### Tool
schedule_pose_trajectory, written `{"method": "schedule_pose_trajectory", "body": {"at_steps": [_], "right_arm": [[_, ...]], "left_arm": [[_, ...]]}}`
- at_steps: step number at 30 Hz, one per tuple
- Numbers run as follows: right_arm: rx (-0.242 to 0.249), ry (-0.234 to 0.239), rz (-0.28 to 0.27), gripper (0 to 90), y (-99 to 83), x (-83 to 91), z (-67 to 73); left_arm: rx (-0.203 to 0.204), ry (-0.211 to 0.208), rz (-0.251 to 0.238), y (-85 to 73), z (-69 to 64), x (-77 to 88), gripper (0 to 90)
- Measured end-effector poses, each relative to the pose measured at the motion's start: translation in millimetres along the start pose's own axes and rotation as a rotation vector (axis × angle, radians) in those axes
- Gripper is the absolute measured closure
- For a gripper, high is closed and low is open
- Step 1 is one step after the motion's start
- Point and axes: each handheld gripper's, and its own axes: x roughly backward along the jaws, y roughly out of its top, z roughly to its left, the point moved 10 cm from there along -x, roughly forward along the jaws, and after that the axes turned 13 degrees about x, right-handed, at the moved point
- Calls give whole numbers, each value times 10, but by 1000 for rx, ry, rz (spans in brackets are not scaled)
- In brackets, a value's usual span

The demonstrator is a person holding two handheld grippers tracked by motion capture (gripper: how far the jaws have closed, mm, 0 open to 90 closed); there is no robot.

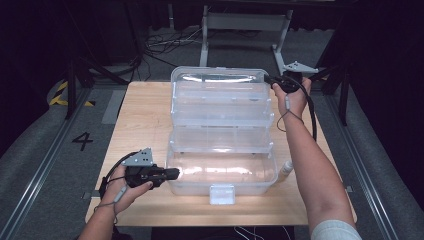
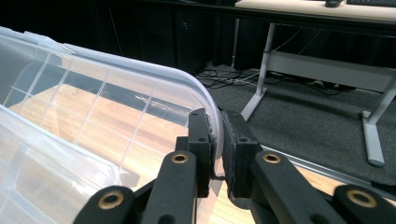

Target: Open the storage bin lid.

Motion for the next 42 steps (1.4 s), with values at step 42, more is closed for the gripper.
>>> {"method": "schedule_pose_trajectory", "body": {"at_steps": [42], "right_arm": [[-33,-27,56,839,-329,-338,-39]], "left_arm": [[2,-14,-9,0,1,0,850]]}}
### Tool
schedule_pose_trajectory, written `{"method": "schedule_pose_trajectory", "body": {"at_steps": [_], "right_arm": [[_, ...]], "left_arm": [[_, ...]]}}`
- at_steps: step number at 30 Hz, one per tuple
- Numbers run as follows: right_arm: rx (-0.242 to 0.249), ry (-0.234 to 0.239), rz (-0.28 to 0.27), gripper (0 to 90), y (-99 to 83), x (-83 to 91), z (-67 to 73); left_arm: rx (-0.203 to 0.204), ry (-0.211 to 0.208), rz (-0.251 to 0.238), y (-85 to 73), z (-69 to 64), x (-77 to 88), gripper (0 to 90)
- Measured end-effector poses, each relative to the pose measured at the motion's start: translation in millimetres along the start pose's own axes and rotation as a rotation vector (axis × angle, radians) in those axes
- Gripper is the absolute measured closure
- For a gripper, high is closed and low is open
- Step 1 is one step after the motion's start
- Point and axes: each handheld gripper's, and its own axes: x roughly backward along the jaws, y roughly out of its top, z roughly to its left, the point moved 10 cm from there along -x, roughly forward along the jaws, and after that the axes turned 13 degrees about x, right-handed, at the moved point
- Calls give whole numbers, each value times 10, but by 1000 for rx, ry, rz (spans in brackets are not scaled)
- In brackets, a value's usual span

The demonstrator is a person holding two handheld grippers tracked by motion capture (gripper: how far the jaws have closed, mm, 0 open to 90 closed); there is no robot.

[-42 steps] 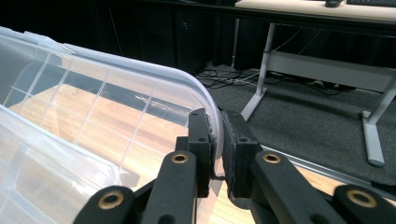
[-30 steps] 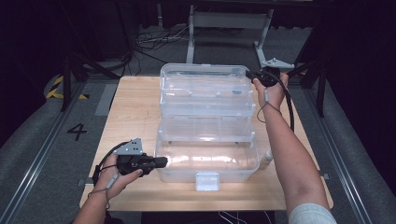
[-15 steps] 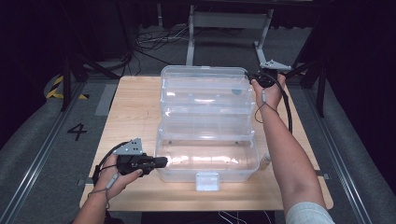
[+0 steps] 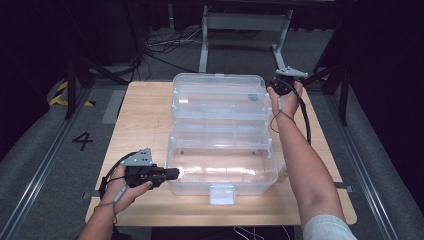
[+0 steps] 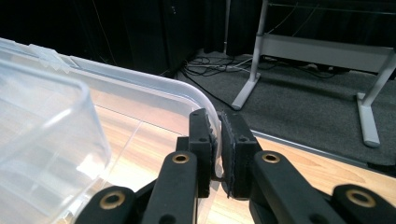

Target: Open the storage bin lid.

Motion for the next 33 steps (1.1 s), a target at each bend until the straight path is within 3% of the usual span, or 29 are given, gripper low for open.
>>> {"method": "schedule_pose_trajectory", "body": {"at_steps": [2,4,7,16,19,22,26,33], "right_arm": [[5,-11,-2,900,-15,-4,-15],[-25,25,-5,900,-23,11,-16],[18,2,29,900,-61,15,-31],[10,-1,-1,893,5,93,-22],[-5,1,-23,822,69,192,-41],[-4,12,-38,770,120,307,-36],[-13,40,-59,692,172,447,-9],[-6,101,-78,615,215,883,35]], "left_arm": [[4,-2,-2,0,-1,0,850],[5,-2,2,-3,-3,-8,847],[0,3,5,-1,-5,-15,845],[0,15,20,2,-20,-21,810],[-6,33,38,17,-21,-21,783],[1,5,15,86,-64,2,757],[-5,13,-2,155,-77,29,744],[20,34,-47,267,-16,109,690]]}}
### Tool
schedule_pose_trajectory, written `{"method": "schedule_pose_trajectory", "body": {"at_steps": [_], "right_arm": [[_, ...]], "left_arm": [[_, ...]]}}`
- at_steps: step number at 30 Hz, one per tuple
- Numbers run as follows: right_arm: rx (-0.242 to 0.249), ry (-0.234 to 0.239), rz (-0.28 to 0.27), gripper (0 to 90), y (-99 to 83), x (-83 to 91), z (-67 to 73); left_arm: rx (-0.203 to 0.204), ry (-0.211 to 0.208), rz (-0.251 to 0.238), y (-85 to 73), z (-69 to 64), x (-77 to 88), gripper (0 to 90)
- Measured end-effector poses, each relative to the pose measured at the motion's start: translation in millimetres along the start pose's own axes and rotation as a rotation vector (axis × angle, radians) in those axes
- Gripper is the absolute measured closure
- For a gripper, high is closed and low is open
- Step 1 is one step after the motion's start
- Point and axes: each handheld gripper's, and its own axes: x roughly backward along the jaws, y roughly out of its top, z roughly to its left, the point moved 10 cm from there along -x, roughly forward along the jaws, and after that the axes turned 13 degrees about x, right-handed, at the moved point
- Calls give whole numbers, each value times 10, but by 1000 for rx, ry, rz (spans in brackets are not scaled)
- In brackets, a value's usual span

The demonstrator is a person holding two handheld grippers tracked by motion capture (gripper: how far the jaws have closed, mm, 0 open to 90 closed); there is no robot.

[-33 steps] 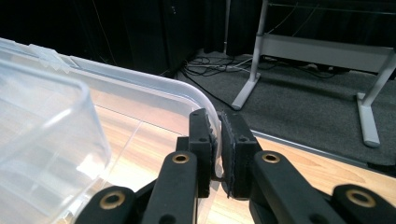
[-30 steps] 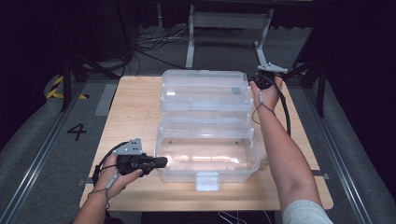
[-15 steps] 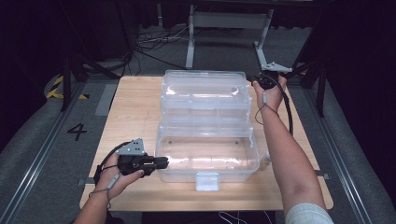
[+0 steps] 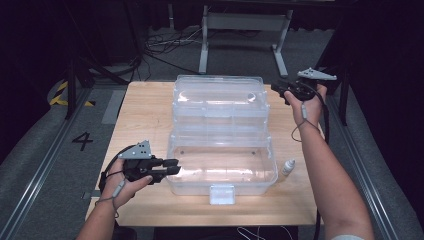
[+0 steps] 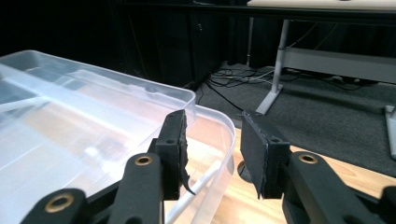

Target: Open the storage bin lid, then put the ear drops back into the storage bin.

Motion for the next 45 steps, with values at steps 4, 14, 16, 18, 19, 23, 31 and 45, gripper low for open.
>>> {"method": "schedule_pose_trajectory", "body": {"at_steps": [4,14,16,18,19,23,31,45], "right_arm": [[21,19,-6,593,26,238,45],[65,63,-14,553,-9,772,241],[73,65,-11,546,-23,840,261],[78,69,-6,538,-33,892,280],[86,70,-2,536,-40,918,288],[114,87,24,525,-86,1006,337],[131,106,51,510,-161,1166,420],[135,152,97,498,-236,1392,530]], "left_arm": [[14,31,-28,55,74,62,649],[66,143,-73,78,326,172,564],[76,160,-88,78,379,190,531],[84,202,-102,75,452,210,471],[82,221,-103,71,481,221,453],[112,249,-111,58,568,280,432],[135,293,-115,40,739,335,412],[157,350,-83,-76,883,378,387]]}}
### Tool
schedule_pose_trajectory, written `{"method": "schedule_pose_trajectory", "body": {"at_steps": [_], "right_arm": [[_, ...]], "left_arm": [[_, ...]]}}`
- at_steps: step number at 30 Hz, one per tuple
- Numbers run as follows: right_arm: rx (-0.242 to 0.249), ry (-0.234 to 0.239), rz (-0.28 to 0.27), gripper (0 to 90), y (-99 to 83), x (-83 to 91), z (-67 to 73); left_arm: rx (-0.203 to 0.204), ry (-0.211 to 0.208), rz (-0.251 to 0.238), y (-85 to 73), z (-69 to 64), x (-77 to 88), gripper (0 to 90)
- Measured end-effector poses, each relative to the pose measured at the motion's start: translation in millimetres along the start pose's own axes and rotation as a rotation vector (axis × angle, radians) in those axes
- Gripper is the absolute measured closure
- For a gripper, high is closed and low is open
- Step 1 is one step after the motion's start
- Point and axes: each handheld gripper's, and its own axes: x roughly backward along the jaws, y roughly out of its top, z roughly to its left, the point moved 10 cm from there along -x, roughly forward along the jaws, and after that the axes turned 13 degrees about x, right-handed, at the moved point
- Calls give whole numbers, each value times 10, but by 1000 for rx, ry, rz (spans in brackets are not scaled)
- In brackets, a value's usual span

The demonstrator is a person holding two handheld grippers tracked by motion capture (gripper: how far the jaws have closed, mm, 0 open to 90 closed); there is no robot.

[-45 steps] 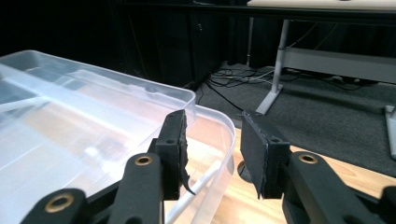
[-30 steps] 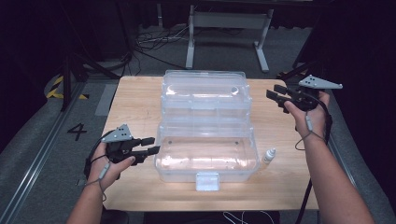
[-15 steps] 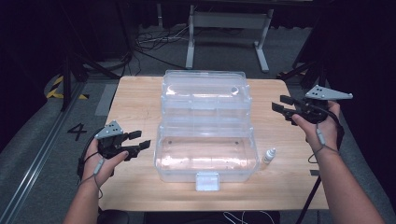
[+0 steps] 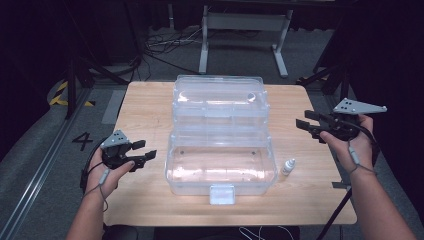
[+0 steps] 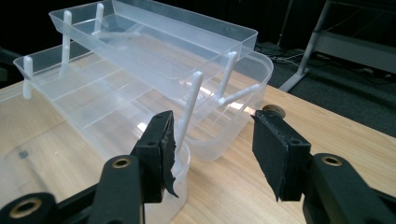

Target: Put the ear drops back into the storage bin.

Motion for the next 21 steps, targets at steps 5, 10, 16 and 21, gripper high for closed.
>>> {"method": "schedule_pose_trajectory", "body": {"at_steps": [5,10,16,21], "right_arm": [[-10,40,27,496,-21,30,64],[19,70,81,503,-43,36,114],[73,108,149,524,-75,0,170],[107,149,210,536,-116,-31,207]], "left_arm": [[3,2,9,-21,11,4,388],[3,5,15,-48,9,14,389],[3,15,29,-101,20,40,390],[-1,22,46,-154,22,56,390]]}}
